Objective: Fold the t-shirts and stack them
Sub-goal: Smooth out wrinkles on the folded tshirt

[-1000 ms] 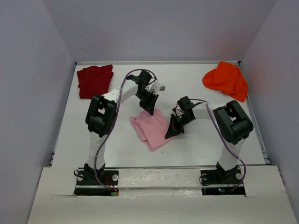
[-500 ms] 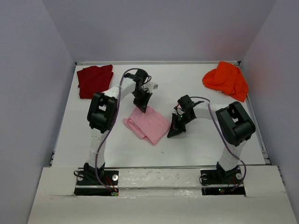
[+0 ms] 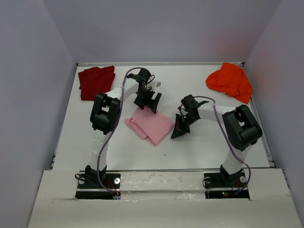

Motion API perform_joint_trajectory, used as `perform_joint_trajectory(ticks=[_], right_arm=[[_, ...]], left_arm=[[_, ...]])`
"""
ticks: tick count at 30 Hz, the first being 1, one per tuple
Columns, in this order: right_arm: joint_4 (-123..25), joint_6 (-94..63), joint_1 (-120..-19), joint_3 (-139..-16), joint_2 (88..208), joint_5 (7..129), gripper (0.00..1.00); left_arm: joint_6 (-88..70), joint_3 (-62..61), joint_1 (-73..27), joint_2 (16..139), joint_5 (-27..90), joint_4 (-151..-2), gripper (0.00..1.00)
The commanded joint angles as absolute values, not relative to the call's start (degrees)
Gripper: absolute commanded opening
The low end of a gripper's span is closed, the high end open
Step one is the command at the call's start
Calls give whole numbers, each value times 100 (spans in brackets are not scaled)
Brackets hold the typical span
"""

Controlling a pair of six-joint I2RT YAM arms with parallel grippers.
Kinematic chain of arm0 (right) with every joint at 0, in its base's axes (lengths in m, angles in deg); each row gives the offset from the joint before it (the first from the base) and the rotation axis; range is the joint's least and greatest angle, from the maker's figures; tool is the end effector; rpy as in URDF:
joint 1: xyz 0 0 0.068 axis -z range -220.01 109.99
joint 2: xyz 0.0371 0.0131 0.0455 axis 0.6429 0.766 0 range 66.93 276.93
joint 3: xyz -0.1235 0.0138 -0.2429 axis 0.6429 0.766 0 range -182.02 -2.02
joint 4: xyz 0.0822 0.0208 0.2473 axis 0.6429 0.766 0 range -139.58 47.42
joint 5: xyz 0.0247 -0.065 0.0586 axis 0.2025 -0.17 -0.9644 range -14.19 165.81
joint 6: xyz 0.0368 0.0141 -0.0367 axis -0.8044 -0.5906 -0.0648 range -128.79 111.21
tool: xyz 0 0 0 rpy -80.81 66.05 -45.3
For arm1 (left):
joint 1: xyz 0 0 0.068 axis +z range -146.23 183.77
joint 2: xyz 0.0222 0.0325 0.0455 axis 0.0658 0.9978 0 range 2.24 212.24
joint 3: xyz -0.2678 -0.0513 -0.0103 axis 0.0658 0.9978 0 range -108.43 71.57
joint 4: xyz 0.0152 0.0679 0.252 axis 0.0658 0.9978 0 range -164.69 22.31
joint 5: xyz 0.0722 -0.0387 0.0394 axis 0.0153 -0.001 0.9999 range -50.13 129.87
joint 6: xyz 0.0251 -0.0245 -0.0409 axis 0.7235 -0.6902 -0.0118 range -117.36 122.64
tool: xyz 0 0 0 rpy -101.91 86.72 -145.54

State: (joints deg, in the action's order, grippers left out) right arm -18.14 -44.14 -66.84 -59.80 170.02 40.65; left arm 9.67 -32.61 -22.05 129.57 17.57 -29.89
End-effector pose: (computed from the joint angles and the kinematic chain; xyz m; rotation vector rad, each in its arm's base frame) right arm 0.2749 0.1619 0.1383 -0.1075 -2.8650 -0.9492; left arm 0.4164 -0.2165 0.1833 0.8822 2.6178 -0.6247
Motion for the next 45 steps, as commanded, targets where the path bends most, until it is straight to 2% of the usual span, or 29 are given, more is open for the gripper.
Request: perform_joint_trajectory(ticks=[1, 5, 11, 24, 27, 33, 39, 45], right_arm=[[-1653, -4298, -6725, -6389, 16756, 4127, 0], [-1513, -4280, -6725, -6644, 16739, 4118, 0], [-1416, -4202, -6725, -7170, 16844, 4161, 0], [-1205, -3727, -6725, -8893, 18188, 4626, 0], [-1038, -3595, -6725, -9332, 18408, 4803, 0], [-968, -3551, -6725, -9755, 18698, 4812, 0], [-827, -3498, -6673, -10177, 18918, 4891, 0], [-800, -3437, -6620, -10318, 19076, 4953, 0]], left_arm=[[678, -3452, -2224, 12204, 1737, -3171, 99], [274, -3321, -2224, 11502, 1395, -3459, 99], [-1009, -1916, -2233, 10343, 587, -4637, 99], [-4398, 1126, -2514, 8214, 1200, -6430, 99], [-5269, 1749, -2488, 7820, 1858, -6475, 99], [-5914, 2050, -2470, 7221, 2738, -6415, 99], [-6449, 2182, -2462, 7519, 2397, -5957, 99], [-7344, 2269, -2470, 7168, 2906, -5352, 99]])
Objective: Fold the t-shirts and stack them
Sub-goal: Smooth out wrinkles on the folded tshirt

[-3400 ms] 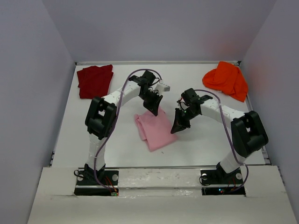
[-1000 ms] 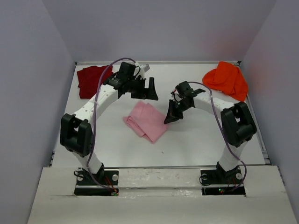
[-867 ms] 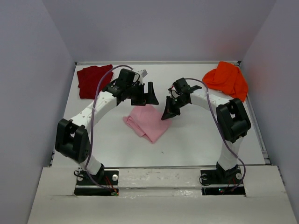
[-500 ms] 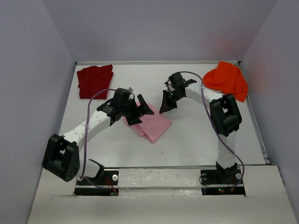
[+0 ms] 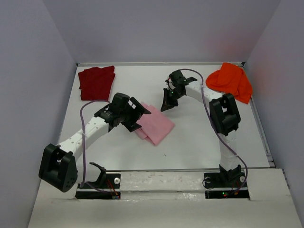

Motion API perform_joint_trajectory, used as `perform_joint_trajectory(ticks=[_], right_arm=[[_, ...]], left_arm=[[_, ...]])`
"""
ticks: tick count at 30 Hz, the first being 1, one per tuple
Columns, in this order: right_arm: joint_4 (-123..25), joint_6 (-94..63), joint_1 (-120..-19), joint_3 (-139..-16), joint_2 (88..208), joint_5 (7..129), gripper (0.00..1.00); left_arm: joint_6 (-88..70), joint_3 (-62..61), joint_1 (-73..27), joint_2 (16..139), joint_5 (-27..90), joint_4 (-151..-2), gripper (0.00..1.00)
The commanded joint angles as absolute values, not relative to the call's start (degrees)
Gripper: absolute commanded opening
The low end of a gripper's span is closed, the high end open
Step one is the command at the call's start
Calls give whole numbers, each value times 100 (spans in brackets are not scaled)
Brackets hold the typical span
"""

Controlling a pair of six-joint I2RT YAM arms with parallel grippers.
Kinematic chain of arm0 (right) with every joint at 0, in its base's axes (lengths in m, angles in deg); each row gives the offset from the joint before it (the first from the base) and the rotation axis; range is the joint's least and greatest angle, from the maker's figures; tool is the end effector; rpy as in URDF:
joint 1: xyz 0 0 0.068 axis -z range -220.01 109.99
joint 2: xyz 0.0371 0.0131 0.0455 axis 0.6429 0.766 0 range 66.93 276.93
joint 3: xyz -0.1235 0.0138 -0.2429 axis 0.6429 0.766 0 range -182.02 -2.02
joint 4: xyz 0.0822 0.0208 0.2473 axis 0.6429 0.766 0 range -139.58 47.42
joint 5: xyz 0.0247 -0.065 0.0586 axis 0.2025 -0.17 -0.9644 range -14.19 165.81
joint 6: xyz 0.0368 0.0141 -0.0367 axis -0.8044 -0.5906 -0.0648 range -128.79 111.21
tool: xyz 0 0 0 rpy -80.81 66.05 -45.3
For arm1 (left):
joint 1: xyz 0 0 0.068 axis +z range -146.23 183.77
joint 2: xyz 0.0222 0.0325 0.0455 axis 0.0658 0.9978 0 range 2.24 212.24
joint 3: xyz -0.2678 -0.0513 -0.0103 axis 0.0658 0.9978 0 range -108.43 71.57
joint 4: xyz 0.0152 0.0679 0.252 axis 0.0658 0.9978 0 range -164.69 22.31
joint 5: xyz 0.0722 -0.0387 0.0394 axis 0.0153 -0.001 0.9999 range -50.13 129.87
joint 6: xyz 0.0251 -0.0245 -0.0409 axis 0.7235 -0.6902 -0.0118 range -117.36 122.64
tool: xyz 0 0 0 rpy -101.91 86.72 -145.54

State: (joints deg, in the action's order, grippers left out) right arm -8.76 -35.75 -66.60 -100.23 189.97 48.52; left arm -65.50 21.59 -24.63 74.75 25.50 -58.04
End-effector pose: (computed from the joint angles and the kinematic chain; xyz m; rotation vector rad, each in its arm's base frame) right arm 0.3997 0.2182 0.1901 -0.1398 2.8431 0.8924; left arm 0.2368 -0.1381 0.2584 -0.7108 2.4083 -1.0990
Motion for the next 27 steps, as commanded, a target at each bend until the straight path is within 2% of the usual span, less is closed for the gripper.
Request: perform_joint_trajectory(ticks=[1, 9, 20, 27], right_arm=[[-800, -3428, -6620, -10361, 19111, 4953, 0], [-739, -3349, -6514, -10713, 19393, 5015, 0], [-721, -3226, -6514, -10503, 19367, 4970, 0], [-669, -3164, -6514, -10134, 19244, 5005, 0]], left_arm=[[-7486, 2366, -2470, 7124, 2941, -5281, 99], [-8480, 2797, -2462, 6947, 2960, -4630, 99], [-8982, 3403, -2567, 7773, 2370, -5463, 99], [-8789, 3035, -2576, 8607, 2414, -5895, 99]])
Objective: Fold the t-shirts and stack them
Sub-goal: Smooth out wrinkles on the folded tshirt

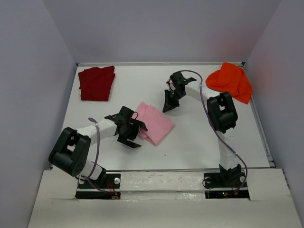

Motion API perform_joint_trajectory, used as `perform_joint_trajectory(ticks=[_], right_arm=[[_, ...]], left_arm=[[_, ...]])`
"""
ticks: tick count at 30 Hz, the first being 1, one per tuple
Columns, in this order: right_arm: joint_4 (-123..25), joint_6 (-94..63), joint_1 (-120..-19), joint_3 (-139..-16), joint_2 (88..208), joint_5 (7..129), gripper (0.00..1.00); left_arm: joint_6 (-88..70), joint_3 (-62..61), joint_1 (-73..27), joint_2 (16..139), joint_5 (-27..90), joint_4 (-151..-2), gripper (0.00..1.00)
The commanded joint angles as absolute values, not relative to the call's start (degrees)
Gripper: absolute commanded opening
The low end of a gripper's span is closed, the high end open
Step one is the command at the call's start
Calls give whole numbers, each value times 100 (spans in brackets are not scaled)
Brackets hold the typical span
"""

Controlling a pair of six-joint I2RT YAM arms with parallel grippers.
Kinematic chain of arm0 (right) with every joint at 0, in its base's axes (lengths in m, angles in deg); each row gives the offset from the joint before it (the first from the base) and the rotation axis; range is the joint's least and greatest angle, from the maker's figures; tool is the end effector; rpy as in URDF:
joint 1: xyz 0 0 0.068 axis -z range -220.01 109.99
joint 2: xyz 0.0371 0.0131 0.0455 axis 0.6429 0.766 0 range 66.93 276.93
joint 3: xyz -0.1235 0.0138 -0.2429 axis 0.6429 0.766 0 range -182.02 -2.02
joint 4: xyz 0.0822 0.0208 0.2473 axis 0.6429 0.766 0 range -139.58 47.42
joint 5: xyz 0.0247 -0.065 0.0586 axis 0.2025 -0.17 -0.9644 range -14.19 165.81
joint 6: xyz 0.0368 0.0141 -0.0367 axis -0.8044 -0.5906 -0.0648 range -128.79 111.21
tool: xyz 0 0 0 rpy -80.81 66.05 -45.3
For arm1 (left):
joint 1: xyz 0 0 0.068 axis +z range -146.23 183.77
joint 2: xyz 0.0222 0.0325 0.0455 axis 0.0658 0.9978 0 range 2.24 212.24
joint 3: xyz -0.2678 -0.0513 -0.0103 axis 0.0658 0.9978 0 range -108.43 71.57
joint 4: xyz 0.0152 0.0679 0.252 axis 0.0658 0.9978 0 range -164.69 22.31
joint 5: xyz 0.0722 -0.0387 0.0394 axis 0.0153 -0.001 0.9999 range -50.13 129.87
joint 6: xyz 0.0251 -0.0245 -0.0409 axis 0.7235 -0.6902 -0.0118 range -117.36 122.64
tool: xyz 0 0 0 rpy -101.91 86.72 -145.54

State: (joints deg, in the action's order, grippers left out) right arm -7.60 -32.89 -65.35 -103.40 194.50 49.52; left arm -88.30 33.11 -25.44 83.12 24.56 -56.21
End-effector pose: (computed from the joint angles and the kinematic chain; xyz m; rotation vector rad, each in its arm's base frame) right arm 0.4151 0.2139 0.1701 -0.1604 2.8683 0.8403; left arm 0.2155 -0.1313 0.1587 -1.4445 2.6202 -0.8731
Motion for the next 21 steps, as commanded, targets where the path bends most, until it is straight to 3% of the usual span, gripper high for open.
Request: perform_joint_trajectory(ticks=[1, 21], right_arm=[[-669, -3164, -6514, -10055, 19217, 4979, 0], [-932, -3410, -6681, -8394, 18234, 4856, 0]], left_arm=[[-8667, 2956, -2576, 8722, 2397, -5904, 99], [-7937, 1831, -2576, 9557, 3143, -5641, 99]])
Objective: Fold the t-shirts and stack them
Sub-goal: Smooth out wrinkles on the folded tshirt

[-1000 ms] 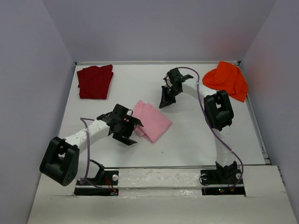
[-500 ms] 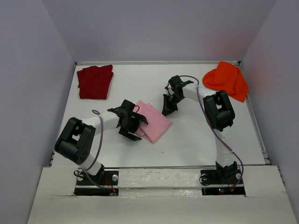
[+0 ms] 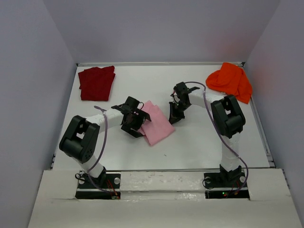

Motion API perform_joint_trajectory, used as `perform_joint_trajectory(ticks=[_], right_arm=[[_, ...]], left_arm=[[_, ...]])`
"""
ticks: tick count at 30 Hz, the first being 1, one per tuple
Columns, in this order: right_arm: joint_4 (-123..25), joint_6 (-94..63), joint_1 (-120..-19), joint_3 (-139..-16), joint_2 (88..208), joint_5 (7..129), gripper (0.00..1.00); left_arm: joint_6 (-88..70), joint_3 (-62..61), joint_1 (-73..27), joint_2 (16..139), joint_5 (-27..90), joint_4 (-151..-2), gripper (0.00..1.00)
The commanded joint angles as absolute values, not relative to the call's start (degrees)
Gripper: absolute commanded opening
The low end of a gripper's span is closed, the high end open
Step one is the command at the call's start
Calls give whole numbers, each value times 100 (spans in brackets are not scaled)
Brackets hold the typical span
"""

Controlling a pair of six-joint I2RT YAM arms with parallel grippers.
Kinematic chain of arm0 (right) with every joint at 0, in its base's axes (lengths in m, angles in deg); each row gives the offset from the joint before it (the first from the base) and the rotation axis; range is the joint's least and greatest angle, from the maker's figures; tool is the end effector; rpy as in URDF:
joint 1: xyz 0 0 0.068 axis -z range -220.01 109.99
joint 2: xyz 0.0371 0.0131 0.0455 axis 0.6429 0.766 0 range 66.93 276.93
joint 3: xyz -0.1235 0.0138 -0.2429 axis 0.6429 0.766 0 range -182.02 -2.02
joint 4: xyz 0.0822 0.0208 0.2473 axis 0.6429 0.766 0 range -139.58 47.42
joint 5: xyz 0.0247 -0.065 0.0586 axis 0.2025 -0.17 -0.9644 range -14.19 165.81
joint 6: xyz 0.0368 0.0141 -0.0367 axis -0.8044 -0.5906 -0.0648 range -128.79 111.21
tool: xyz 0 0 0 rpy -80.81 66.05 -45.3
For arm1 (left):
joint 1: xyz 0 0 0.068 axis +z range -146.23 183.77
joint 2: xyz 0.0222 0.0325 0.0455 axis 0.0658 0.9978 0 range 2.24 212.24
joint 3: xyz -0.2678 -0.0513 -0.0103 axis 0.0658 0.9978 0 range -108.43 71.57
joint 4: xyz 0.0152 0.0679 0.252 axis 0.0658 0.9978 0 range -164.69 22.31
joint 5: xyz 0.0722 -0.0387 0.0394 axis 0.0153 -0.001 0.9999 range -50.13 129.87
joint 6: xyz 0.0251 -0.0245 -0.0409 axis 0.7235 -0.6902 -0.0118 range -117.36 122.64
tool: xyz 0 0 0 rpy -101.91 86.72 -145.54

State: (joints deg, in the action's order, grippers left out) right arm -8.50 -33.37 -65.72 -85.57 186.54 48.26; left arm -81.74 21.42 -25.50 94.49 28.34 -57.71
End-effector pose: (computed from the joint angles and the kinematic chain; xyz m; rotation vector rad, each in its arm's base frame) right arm 0.3599 0.1914 0.1444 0.1137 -3.0271 -0.8170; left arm 0.2655 -0.1570 0.1643 -1.2679 2.6046 -0.8303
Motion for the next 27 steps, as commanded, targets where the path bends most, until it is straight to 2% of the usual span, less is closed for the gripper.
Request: perform_joint_trajectory(ticks=[1, 14, 27], right_arm=[[-941, -3428, -6742, -8350, 18189, 4856, 0], [-1029, -3929, -7182, -7409, 17442, 4944, 0], [-810, -3832, -7235, -7663, 17459, 5278, 0]], left_arm=[[-7884, 1770, -2585, 9593, 3178, -5623, 99], [-6688, 267, -2585, 10199, 3926, -5131, 99], [-6556, 319, -2672, 10068, 3891, -5192, 99]])
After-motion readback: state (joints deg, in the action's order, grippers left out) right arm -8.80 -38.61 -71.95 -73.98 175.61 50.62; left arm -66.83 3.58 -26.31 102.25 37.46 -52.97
